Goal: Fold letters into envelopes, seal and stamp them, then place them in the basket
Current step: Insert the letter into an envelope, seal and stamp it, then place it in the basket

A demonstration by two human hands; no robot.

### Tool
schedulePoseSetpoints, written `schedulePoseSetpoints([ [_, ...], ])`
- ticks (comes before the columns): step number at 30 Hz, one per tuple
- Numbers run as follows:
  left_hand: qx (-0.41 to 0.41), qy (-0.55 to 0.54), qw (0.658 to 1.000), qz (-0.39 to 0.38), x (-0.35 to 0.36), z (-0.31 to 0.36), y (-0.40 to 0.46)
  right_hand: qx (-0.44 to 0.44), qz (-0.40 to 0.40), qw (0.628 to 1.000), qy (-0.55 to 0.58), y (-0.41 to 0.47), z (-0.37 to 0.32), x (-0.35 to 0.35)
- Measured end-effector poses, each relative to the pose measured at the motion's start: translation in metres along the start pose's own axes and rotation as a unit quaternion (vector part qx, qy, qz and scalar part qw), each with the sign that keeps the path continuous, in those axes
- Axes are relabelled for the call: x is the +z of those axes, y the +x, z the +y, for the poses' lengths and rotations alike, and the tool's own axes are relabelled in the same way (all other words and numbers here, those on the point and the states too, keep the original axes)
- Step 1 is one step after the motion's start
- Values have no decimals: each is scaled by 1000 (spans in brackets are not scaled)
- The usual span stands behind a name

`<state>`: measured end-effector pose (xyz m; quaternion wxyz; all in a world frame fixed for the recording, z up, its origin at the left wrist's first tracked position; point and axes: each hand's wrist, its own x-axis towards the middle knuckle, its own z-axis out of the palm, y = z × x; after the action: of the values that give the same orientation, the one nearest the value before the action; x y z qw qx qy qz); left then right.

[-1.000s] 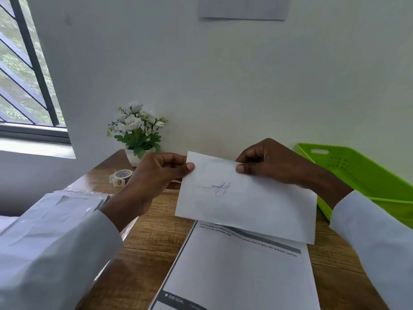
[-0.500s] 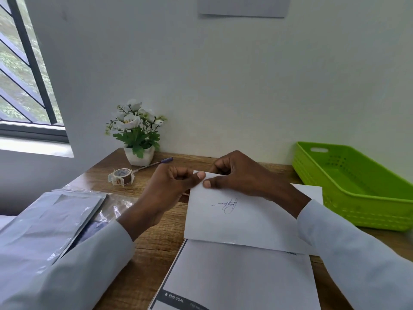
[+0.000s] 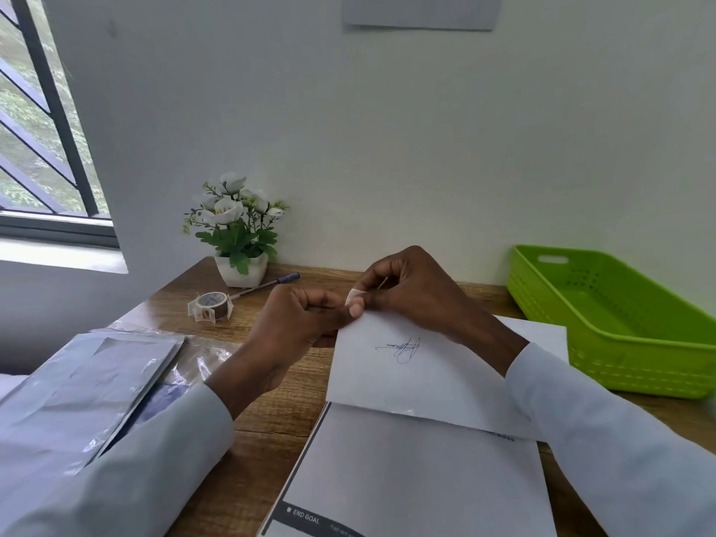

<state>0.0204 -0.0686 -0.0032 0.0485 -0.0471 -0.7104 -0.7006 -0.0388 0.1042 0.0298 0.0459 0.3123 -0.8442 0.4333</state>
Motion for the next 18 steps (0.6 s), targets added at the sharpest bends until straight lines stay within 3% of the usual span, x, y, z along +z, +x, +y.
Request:
schedulePoseSetpoints([
  [7,-15,12,1000,-4,0,-2,0,10,13,998,-61,8,4,3],
  [18,-55,51,997,-19,-8,-6,1,19,65,997,-38,23,16,-2],
])
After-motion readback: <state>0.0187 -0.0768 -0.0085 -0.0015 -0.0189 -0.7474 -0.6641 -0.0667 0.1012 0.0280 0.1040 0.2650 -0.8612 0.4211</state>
